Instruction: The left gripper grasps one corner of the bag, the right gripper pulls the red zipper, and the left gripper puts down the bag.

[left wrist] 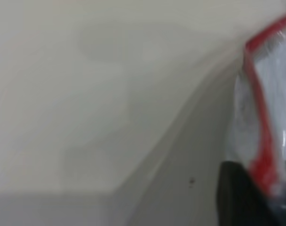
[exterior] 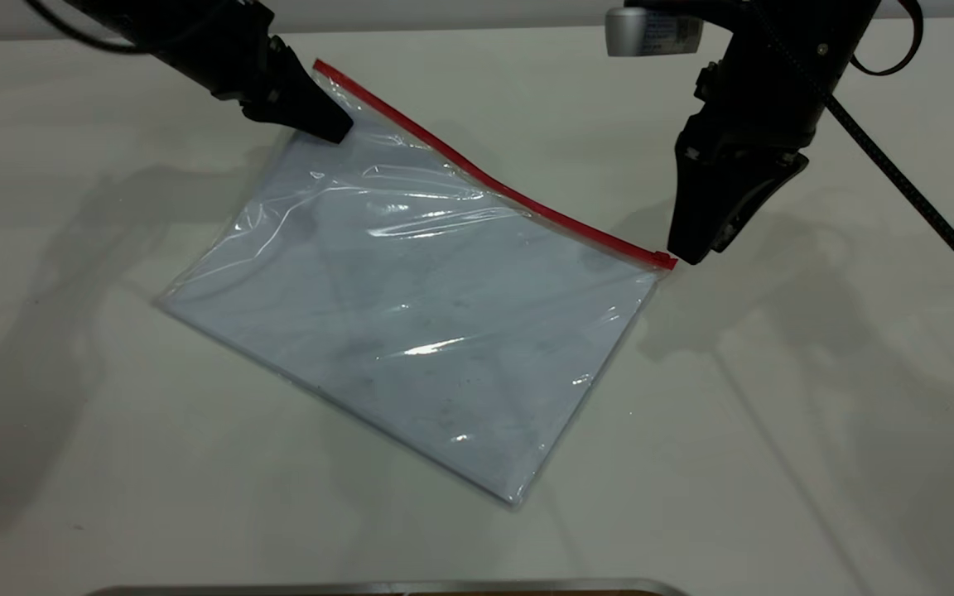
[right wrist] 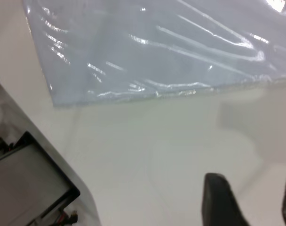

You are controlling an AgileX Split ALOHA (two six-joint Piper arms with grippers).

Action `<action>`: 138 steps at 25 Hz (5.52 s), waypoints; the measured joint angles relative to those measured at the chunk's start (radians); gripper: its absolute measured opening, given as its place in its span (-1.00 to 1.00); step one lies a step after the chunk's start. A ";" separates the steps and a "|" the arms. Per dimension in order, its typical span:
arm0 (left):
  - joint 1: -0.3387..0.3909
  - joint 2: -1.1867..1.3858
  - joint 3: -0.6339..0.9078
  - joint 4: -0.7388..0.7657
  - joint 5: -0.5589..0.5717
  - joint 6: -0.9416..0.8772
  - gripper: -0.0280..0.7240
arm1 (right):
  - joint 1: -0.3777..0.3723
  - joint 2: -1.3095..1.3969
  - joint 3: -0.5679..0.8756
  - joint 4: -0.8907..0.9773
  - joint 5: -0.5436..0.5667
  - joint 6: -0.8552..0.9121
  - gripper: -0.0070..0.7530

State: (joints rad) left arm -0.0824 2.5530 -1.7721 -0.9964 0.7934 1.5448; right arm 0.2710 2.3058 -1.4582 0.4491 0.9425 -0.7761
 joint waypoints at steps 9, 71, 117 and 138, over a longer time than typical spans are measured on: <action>0.000 -0.051 0.000 0.185 -0.137 -0.413 0.71 | 0.000 -0.016 0.000 -0.018 -0.206 0.042 0.29; 0.000 -2.300 1.195 0.836 0.374 -1.350 0.64 | 0.000 -2.276 0.971 -0.264 0.216 0.468 0.29; 0.038 -2.572 1.284 0.965 0.345 -1.513 0.64 | 0.000 -2.303 0.974 -0.267 0.201 0.469 0.29; 0.038 -2.572 1.284 0.964 0.345 -1.511 0.64 | -0.047 -2.303 0.974 -0.262 0.201 0.469 0.29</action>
State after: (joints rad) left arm -0.0444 -0.0191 -0.4881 -0.0323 1.1380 0.0337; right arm 0.2241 0.0032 -0.4847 0.1876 1.1433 -0.3070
